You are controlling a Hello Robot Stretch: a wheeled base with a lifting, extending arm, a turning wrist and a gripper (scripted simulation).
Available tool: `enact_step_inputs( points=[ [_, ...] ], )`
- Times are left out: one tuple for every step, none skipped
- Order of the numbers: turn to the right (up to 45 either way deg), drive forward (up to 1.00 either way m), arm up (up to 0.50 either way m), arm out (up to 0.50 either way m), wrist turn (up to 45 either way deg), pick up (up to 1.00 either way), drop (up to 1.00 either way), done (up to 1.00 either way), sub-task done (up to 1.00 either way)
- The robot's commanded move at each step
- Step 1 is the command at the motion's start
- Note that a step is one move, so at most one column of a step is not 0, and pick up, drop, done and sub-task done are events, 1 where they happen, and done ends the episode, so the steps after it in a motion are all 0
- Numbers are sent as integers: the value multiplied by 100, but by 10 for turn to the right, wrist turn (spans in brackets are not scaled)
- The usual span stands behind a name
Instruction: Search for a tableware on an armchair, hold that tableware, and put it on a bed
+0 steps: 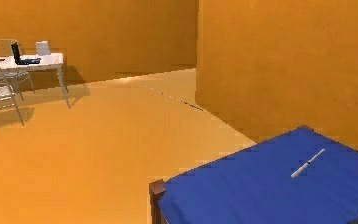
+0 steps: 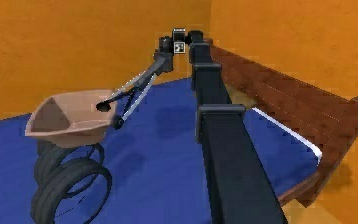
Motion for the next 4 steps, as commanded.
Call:
enact_step_inputs(
  points=[
    [0,0,0,0,450,0,0,0,0],
    [0,0,0,0,450,0,0,0,0],
    [0,0,0,0,30,0,0,0,0],
    [0,0,-26,0,0,0,0,0,0]
  ],
)
